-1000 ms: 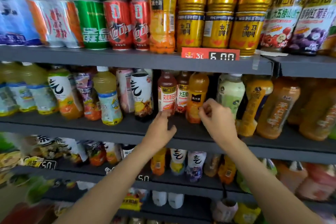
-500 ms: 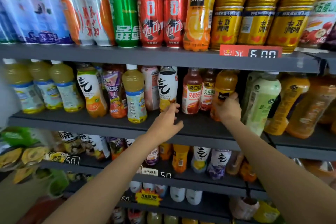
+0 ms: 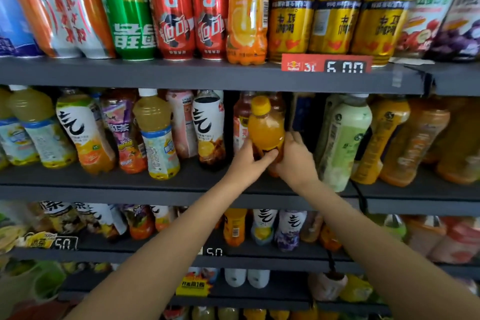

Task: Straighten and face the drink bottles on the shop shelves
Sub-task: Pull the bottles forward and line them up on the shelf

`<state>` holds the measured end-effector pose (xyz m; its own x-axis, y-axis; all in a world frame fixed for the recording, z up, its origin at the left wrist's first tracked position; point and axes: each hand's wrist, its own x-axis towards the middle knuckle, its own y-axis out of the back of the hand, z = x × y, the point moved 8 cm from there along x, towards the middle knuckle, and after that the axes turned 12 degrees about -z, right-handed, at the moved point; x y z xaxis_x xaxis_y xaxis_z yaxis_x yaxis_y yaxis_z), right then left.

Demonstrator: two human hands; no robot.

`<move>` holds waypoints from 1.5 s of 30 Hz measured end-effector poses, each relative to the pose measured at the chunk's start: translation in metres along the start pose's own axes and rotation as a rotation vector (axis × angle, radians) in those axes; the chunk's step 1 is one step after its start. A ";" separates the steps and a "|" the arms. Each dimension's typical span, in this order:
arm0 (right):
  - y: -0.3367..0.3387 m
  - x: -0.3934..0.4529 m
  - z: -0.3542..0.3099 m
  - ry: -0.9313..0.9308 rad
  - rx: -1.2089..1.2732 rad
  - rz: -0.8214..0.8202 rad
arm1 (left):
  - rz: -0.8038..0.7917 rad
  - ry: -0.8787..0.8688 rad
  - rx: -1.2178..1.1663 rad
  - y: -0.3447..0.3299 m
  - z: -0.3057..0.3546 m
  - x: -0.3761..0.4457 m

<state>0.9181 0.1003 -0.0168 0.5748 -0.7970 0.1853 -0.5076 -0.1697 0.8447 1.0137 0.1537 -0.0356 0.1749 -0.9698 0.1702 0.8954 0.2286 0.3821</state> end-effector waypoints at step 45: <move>-0.158 -0.024 -0.278 0.370 0.269 -0.262 | -0.114 0.064 0.019 0.280 -0.084 -0.175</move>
<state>1.1631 0.3075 -0.0147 0.8682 -0.4578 0.1913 -0.4351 -0.5172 0.7370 1.2686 0.3803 -0.0345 0.0984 -0.9929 0.0664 0.9033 0.1172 0.4127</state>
